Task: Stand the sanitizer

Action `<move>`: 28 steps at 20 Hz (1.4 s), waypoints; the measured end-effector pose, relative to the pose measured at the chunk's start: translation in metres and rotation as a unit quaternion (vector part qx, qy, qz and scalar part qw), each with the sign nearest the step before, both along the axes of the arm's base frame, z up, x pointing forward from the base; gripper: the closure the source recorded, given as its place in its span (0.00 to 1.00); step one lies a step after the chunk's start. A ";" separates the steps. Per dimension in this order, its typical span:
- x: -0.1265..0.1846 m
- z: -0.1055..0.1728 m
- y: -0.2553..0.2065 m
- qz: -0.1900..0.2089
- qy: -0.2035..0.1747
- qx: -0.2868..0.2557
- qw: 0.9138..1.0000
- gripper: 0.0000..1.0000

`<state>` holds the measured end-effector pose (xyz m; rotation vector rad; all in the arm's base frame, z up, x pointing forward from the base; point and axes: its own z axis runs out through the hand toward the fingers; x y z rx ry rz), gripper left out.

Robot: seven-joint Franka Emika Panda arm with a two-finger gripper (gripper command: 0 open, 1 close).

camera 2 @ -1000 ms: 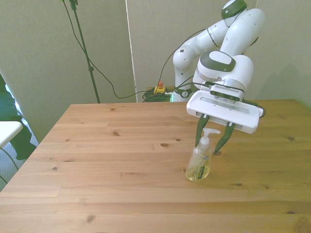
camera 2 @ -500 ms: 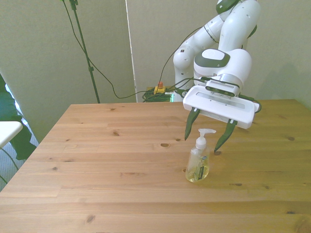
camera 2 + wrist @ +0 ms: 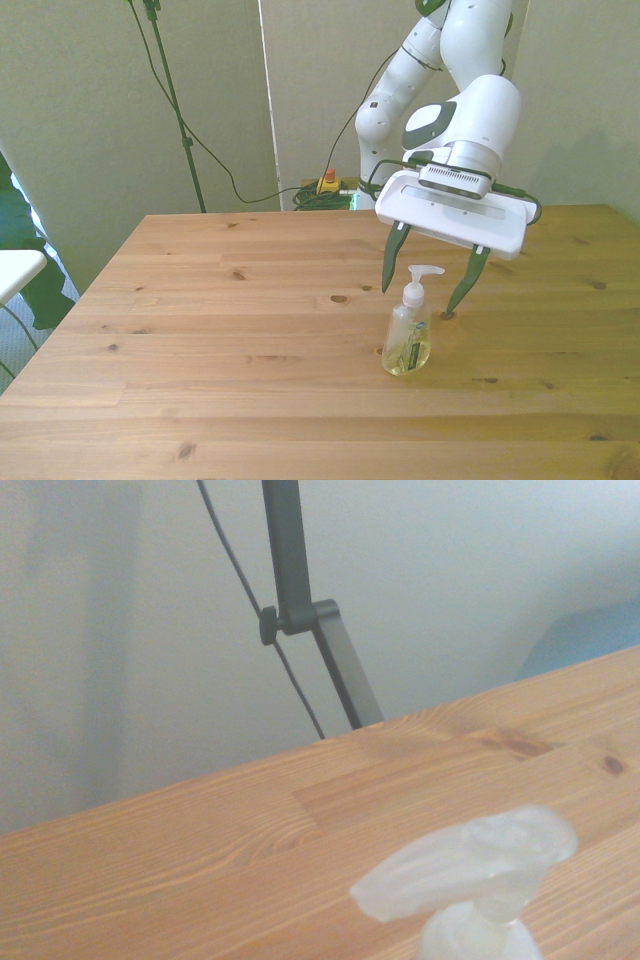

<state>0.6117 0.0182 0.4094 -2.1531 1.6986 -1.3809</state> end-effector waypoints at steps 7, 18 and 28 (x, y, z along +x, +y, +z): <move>0.002 0.000 0.011 0.021 0.031 0.021 0.999 0.00; -0.022 -0.004 0.017 0.068 0.118 0.067 0.988 0.00; -0.056 -0.021 0.058 0.167 0.228 0.099 0.954 0.00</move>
